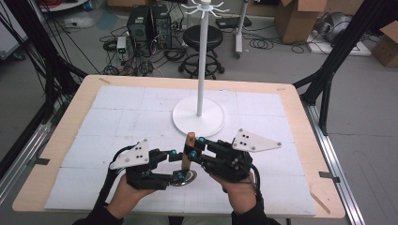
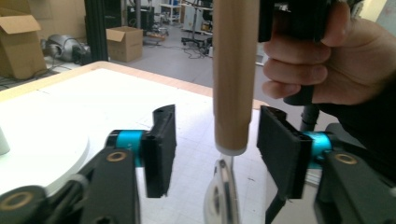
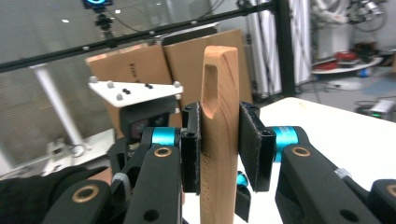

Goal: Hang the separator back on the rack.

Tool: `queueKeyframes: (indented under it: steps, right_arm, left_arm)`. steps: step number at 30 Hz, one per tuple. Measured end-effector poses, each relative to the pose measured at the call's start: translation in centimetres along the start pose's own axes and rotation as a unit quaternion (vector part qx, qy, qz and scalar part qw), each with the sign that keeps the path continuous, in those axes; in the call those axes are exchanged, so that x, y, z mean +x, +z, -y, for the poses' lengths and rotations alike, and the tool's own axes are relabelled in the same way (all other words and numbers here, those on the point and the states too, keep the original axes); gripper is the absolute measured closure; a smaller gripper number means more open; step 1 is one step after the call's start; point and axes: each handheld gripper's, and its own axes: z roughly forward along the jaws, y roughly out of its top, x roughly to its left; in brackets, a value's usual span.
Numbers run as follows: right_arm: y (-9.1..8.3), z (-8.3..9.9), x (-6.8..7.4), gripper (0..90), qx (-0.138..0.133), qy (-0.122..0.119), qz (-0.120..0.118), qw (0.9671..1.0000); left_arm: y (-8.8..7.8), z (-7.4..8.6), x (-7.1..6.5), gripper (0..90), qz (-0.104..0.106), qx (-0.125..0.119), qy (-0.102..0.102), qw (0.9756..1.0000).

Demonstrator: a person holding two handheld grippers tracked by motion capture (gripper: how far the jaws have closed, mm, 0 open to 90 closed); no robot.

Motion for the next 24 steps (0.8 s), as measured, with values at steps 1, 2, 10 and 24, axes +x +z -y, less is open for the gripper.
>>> queueKeyframes:
  steps: [1,2,10,24]
  right_arm:
    - [0.0,0.0,0.0,71.6,-0.001,-0.001,0.004,1.0]
    - [0.1,0.1,0.1,71.6,0.001,0.0,0.011,0.9999]
    - [0.4,0.4,0.4,71.6,0.009,-0.001,0.024,0.9997]
    - [0.2,0.6,-1.3,40.2,0.013,-0.019,-0.116,0.993]
  left_arm:
    - [0.1,-0.1,0.0,52.1,-0.001,0.003,0.002,1.0]
    - [0.2,-0.1,-0.1,52.9,-0.002,0.005,0.003,1.0]
    - [0.6,-0.1,-0.2,70.9,-0.001,0.021,0.004,0.9998]
    - [-0.2,-0.4,0.3,72.8,0.105,0.008,-0.013,0.9944]
